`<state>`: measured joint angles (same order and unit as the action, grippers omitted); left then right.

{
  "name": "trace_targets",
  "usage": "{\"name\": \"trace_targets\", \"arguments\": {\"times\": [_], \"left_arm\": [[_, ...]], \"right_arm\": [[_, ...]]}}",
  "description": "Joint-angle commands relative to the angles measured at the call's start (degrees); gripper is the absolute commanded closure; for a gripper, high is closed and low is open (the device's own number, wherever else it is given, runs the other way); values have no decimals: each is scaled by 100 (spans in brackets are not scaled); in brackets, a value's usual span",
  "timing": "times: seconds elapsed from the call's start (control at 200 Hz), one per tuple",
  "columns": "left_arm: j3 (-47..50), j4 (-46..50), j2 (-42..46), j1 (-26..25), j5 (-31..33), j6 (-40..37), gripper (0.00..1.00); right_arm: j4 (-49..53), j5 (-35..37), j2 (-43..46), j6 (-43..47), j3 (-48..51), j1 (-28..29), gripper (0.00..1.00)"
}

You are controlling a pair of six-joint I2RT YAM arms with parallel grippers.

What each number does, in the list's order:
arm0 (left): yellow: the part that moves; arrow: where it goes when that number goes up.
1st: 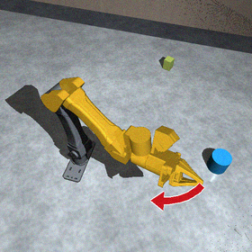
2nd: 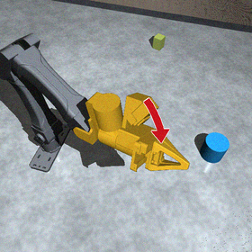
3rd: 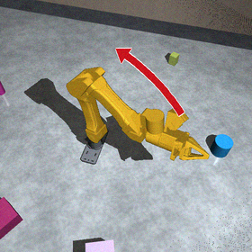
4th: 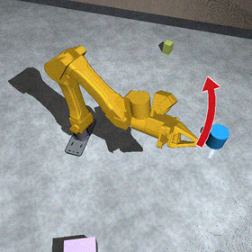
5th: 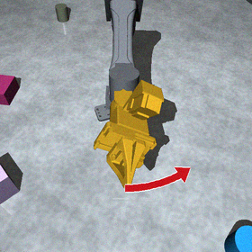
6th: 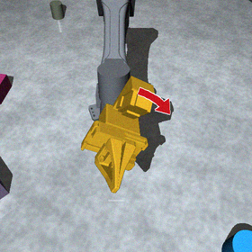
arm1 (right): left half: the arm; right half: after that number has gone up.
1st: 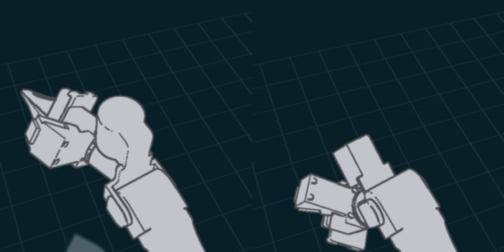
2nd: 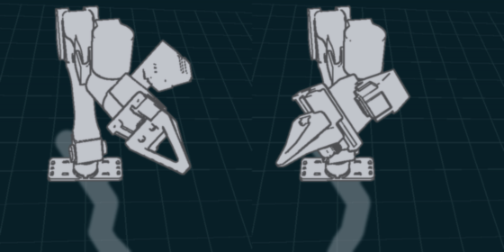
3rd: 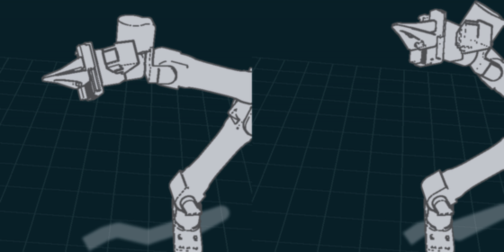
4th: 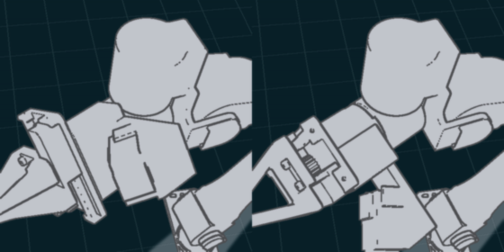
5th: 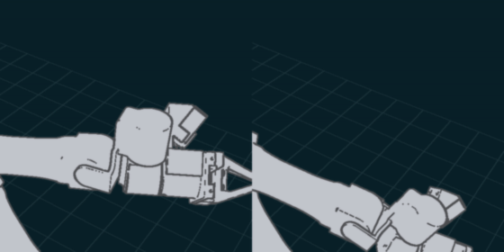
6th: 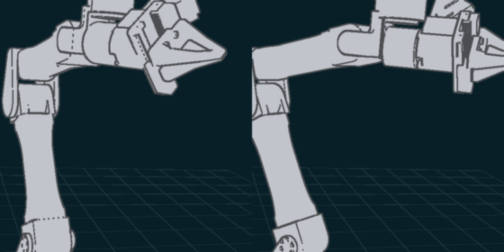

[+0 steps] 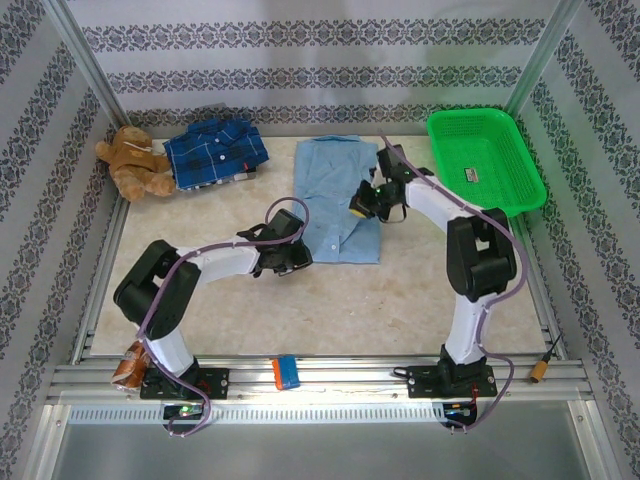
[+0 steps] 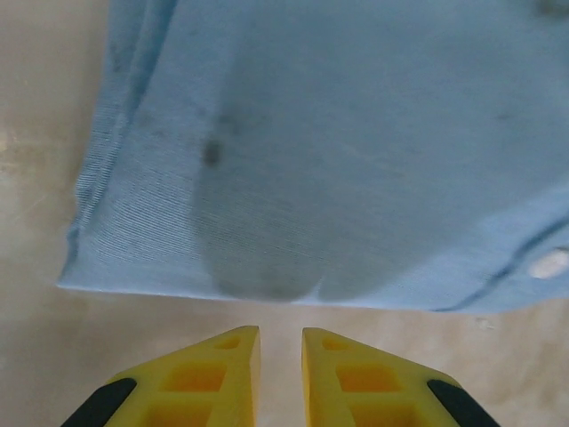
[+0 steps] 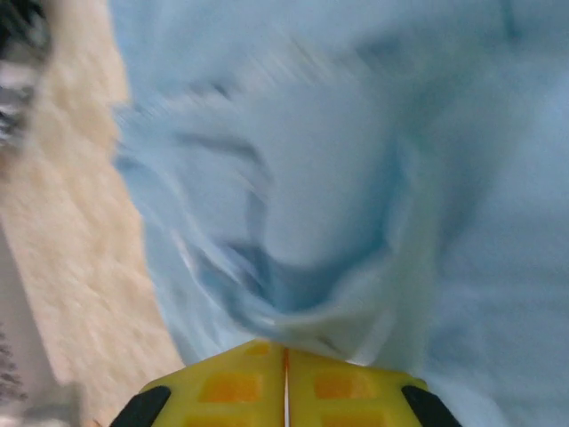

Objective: Fold and stack the long sleeve shirts

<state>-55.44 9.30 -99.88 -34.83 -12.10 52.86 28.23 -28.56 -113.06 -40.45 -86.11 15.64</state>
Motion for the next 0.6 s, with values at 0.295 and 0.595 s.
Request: {"name": "trace_targets", "arguments": {"times": [0.295, 0.595], "left_arm": [[70, 43, 650, 64, 222, -293, 77], [5, -255, 1038, -116, -188, 143, 73]], "right_arm": [[450, -500, -959, 79, -1803, 68, 78], [860, 508, 1262, 638, -308, -169, 56]]}}
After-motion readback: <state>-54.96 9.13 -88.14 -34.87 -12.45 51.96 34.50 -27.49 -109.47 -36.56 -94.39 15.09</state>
